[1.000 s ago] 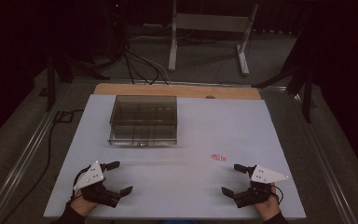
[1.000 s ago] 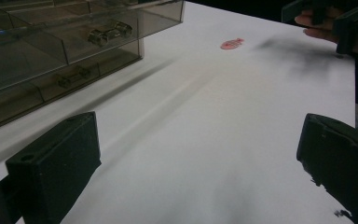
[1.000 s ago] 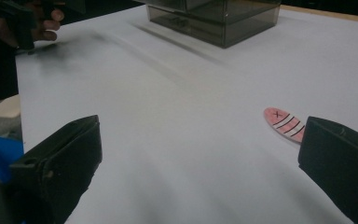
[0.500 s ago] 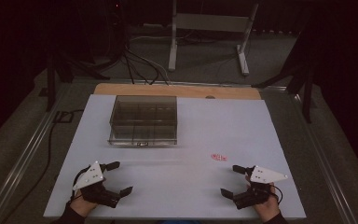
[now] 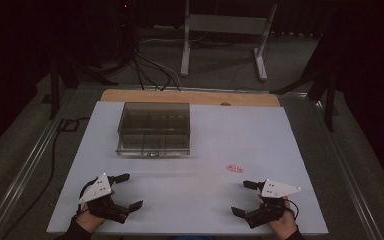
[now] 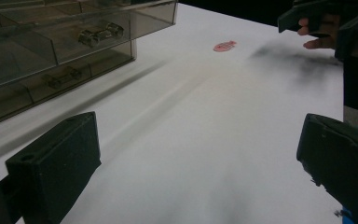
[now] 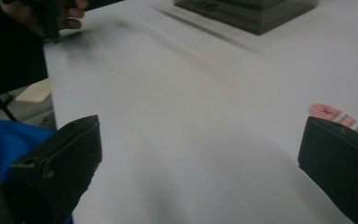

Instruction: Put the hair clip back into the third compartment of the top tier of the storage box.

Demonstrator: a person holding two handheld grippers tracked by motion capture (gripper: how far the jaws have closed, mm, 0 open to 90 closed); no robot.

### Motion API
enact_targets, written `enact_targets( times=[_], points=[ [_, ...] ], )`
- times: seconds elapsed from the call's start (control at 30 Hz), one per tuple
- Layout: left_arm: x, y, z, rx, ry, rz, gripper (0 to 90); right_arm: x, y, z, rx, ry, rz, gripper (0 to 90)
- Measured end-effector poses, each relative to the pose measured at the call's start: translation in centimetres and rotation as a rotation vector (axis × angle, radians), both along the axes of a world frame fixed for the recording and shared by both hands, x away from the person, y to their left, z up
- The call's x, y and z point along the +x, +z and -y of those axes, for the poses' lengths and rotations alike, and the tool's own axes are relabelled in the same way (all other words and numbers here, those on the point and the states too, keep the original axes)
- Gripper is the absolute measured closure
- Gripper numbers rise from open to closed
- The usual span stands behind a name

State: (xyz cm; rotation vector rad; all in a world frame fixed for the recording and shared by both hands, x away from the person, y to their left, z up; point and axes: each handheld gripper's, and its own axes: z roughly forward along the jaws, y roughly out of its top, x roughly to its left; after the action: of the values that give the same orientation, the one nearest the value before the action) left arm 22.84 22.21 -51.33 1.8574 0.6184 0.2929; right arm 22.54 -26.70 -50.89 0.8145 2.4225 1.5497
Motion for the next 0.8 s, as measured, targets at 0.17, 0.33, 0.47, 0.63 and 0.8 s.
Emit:
enact_targets(
  times=[0.17, 0.33, 0.47, 0.63, 0.8],
  points=[
    [0.0, 0.0, 0.0, 0.001, -0.001, -0.002, 0.5, -0.3, 0.5, -0.4, -0.006, 0.021, 0.02, 0.0],
    [0.0, 0.1, 0.0, -0.004, -0.004, -0.001, 0.5, -0.6, 1.4, -0.8, 0.003, 0.039, 0.048, 0.0],
    [0.0, 0.0, 0.0, 0.0, -0.006, 0.0, 0.5, -0.6, 2.2, -0.9, 0.023, 0.048, 0.064, 0.0],
    [0.0, 0.0, 0.1, 0.002, -0.008, -0.002, 0.5, -0.5, 2.8, -0.8, 0.048, 0.038, 0.078, 0.0],
    [0.0, 0.0, 0.1, 0.006, -0.004, -0.004, 0.5, -0.4, 3.7, -0.6, 0.06, 0.035, 0.112, 0.0]
  ],
)
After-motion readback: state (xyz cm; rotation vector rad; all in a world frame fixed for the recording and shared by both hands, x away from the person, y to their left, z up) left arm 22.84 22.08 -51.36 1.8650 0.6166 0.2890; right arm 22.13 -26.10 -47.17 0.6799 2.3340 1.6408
